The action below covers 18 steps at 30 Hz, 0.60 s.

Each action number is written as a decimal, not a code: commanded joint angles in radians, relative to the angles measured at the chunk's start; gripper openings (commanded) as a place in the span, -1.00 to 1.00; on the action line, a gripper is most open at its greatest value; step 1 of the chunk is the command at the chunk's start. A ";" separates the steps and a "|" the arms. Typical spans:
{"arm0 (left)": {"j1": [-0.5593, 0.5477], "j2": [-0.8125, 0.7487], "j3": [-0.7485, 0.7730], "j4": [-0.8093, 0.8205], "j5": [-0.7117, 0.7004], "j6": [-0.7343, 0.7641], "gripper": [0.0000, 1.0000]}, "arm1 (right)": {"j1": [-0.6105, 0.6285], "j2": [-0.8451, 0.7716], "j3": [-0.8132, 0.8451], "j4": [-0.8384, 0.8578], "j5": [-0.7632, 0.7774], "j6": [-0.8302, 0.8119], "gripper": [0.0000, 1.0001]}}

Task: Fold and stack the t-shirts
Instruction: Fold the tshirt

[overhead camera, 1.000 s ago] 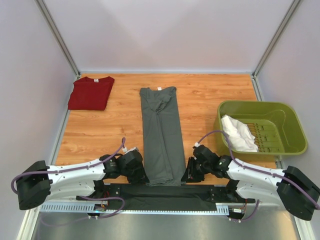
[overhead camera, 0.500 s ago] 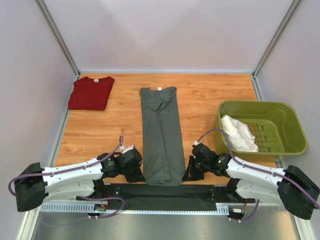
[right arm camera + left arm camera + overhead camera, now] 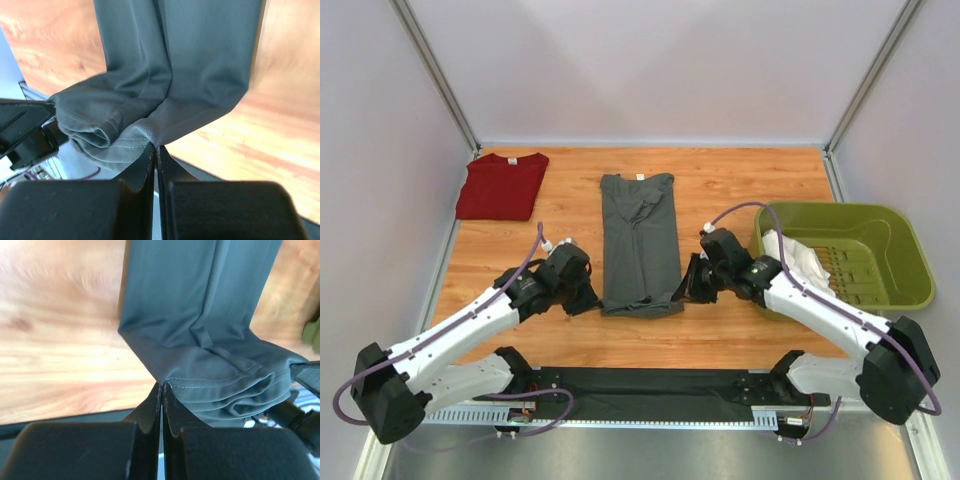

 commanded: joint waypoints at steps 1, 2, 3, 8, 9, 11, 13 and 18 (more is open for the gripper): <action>0.072 0.061 0.088 -0.013 0.013 0.153 -1.00 | -0.046 0.085 0.097 -0.041 -0.011 -0.131 -1.00; 0.104 0.095 0.115 0.004 0.019 0.185 -1.00 | -0.066 0.107 0.141 -0.042 -0.023 -0.142 -1.00; 0.121 0.110 0.129 0.013 0.033 0.205 -1.00 | -0.076 0.130 0.163 -0.044 -0.026 -0.160 -1.00; 0.235 0.231 0.238 0.056 0.073 0.288 -1.00 | -0.164 0.251 0.275 -0.021 -0.063 -0.220 -1.00; 0.249 0.250 0.256 0.063 0.085 0.311 -1.00 | -0.179 0.269 0.313 -0.015 -0.078 -0.222 -0.99; 0.284 0.306 0.311 0.076 0.099 0.334 -1.00 | -0.214 0.324 0.353 -0.011 -0.108 -0.241 -0.99; 0.299 0.349 0.347 0.079 0.121 0.362 -1.00 | -0.233 0.378 0.415 -0.021 -0.109 -0.258 -1.00; 0.344 0.483 0.424 0.118 0.173 0.394 -1.00 | -0.248 0.490 0.528 -0.025 -0.120 -0.304 -1.00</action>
